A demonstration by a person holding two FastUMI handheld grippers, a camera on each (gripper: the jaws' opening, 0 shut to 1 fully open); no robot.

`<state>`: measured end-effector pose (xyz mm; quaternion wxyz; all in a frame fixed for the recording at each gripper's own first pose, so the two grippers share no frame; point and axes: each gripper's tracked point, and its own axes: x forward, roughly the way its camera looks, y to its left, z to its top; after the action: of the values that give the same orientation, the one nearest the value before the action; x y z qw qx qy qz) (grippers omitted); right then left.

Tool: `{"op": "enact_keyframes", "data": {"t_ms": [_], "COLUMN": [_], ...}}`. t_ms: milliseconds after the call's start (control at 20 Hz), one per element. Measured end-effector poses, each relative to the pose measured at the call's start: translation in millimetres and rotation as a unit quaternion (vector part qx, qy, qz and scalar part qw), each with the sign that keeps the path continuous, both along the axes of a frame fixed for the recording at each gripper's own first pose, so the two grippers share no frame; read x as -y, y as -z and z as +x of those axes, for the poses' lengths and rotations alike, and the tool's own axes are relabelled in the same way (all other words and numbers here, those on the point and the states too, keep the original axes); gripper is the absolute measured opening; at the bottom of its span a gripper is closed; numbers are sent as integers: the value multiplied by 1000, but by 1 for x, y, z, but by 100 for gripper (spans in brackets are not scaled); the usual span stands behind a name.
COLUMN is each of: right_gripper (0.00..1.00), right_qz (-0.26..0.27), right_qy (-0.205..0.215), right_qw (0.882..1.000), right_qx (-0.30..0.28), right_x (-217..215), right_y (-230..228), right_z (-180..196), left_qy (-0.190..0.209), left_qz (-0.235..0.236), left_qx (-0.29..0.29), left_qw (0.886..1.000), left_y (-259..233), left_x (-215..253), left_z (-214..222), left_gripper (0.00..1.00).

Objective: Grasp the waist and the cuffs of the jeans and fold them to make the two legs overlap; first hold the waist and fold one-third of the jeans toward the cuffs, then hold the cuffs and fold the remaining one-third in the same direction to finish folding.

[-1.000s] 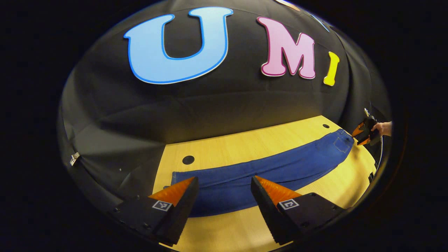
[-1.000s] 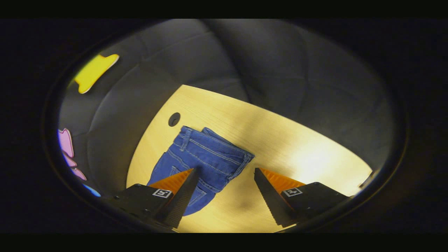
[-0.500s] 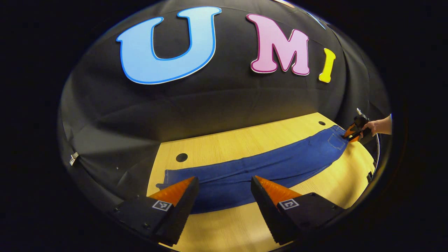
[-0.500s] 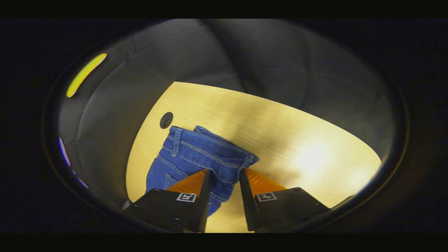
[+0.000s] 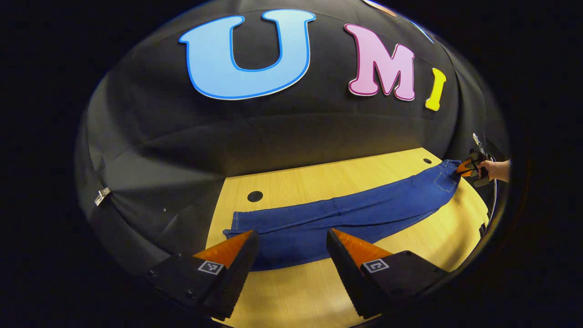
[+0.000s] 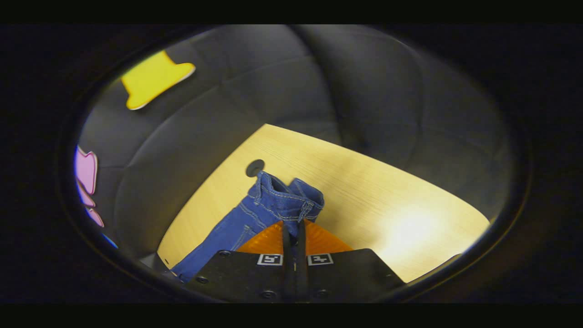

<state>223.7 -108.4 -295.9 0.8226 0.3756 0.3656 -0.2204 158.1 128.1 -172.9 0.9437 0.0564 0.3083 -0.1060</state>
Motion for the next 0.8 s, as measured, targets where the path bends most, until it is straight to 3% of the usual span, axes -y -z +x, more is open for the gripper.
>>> {"op": "enact_keyframes", "data": {"t_ms": [150,200,250,300,400,450,600,650,700,750,800], "right_gripper": [0,5,0,5,0,5,5,11,5,10,0], "right_qz": [-43,-55,-70,-85,-112,-122,-138,-139,-141,-146,-146], "right_qy": [-47,-70,-91,-112,-154,-176,-243,-260,-281,-305,-326], "right_qw": [997,994,990,986,974,967,946,938,930,921,913], "right_qx": [52,63,75,88,120,135,167,182,191,195,199], "right_x": [-14,-22,-30,-39,-60,-73,-124,-148,-171,-195,-229], "right_y": [-60,-76,-90,-104,-128,-140,-163,-170,-174,-173,-169], "right_z": [-7,-9,-8,-6,-3,-2,-5,-7,-10,-7,0], "left_qy": [-4,-4,-4,-6,-8,-8,-13,-17,-22,-28,-36], "left_qz": [-11,-18,-24,-26,-31,-34,-25,-23,-24,-27,-29], "left_qx": [-4,-6,-7,-8,-14,-15,-15,-15,-16,-18,-19], "left_qw": [1000,1000,1000,1000,999,999,999,999,999,999,999], "left_y": [10,15,19,26,37,41,48,49,51,52,52], "left_x": [-7,-8,-8,-11,-14,-16,-33,-39,-46,-52,-59], "left_z": [0,0,-1,-2,-8,-11,-23,-27,-31,-34,-37], "left_gripper": [95,95,95,95,95,95,95,95,95,95,95]}}
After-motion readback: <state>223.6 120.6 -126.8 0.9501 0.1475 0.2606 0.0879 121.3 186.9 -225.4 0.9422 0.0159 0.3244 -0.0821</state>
